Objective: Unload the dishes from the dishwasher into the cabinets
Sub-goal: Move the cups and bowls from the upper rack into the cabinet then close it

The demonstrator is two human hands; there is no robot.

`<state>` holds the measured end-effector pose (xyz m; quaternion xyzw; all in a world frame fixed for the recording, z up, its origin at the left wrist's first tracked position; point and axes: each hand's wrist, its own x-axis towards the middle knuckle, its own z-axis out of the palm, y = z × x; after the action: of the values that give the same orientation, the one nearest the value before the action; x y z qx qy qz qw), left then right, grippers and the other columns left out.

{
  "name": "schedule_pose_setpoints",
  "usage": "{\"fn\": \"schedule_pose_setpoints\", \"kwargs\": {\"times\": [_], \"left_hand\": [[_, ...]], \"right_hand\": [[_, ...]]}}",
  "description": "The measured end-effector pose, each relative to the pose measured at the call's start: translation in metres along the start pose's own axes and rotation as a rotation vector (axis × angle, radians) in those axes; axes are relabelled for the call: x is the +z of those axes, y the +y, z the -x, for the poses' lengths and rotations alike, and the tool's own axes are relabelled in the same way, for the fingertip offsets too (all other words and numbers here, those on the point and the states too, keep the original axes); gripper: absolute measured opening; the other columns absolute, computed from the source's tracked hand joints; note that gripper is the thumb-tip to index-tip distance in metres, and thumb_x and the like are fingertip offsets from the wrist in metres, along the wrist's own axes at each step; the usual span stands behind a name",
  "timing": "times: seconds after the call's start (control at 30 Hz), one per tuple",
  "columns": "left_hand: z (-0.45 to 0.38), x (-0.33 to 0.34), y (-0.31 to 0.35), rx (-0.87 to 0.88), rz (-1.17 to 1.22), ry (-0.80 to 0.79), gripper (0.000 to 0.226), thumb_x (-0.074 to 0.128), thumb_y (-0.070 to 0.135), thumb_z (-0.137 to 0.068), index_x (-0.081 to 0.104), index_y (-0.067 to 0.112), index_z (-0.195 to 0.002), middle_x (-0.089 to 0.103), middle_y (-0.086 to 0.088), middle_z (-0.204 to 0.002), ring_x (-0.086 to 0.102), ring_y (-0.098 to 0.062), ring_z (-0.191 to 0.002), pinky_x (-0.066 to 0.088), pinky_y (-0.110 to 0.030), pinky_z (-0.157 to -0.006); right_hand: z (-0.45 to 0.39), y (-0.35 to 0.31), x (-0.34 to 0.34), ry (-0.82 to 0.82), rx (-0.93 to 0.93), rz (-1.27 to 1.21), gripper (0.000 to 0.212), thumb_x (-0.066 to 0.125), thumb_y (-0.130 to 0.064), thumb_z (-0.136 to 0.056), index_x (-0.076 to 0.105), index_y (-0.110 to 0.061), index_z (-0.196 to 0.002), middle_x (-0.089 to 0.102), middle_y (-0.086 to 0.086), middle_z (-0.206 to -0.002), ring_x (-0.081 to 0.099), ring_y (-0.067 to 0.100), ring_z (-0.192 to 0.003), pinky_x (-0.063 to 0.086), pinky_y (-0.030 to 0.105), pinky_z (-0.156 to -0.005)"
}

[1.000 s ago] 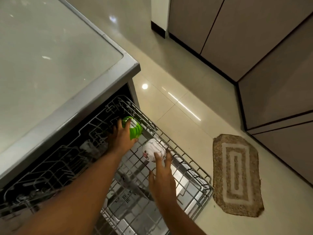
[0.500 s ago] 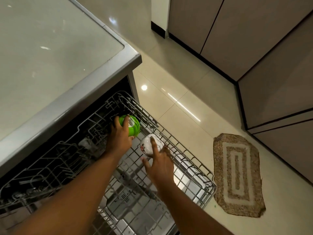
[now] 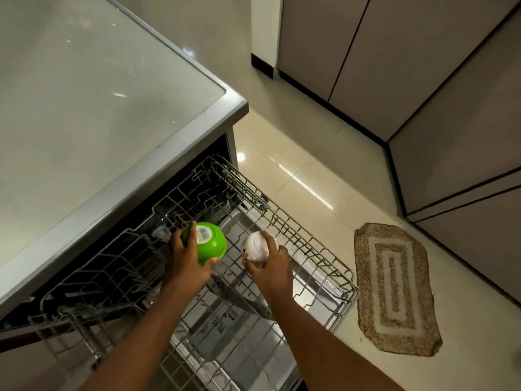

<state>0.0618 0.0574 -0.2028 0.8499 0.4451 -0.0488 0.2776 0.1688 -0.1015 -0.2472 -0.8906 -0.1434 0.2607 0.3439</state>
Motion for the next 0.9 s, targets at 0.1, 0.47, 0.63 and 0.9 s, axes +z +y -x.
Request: {"fn": "schedule_pose_setpoints", "kwargs": {"times": [0.1, 0.47, 0.63, 0.9], "left_hand": [[0.032, -0.012, -0.008, 0.018, 0.093, 0.022, 0.096, 0.077, 0.03, -0.08, 0.019, 0.018, -0.156, 0.013, -0.017, -0.157, 0.022, -0.038, -0.142, 0.033, -0.047, -0.111], [0.15, -0.103, 0.012, 0.125, 0.152, 0.01, 0.096, 0.077, 0.035, -0.08, 0.02, 0.012, -0.155, 0.025, -0.021, -0.146, 0.026, -0.039, -0.134, 0.036, -0.052, -0.105], [0.207, -0.162, 0.037, 0.24, 0.123, 0.038, 0.095, 0.078, 0.034, -0.08, 0.022, 0.01, -0.154, 0.029, -0.021, -0.144, 0.028, -0.041, -0.133, 0.035, -0.053, -0.106], [0.306, -0.245, 0.043, 0.298, 0.131, 0.238, 0.098, 0.073, 0.045, -0.082, 0.016, 0.015, -0.155, 0.029, -0.015, -0.143, 0.029, -0.034, -0.135, 0.04, -0.049, -0.106]], "right_hand": [[0.028, 0.004, -0.013, 0.012, -0.086, -0.058, 0.085, 0.083, -0.047, -0.071, 0.038, -0.047, -0.143, 0.048, 0.0, -0.126, 0.057, 0.018, -0.109, 0.056, 0.029, -0.087], [0.149, -0.026, -0.099, 0.116, -0.178, -0.105, 0.083, 0.079, -0.059, -0.065, 0.041, -0.052, -0.138, 0.032, -0.005, -0.12, 0.063, 0.023, -0.106, 0.06, 0.033, -0.085], [0.204, -0.07, -0.148, 0.175, -0.251, -0.046, 0.081, 0.08, -0.06, -0.067, 0.044, -0.045, -0.138, 0.032, 0.0, -0.136, 0.065, 0.026, -0.107, 0.061, 0.038, -0.086], [0.29, -0.128, -0.212, 0.173, -0.469, 0.089, 0.077, 0.075, -0.063, -0.065, 0.045, -0.048, -0.135, 0.053, -0.002, -0.124, 0.062, 0.02, -0.102, 0.056, 0.033, -0.081]]}}
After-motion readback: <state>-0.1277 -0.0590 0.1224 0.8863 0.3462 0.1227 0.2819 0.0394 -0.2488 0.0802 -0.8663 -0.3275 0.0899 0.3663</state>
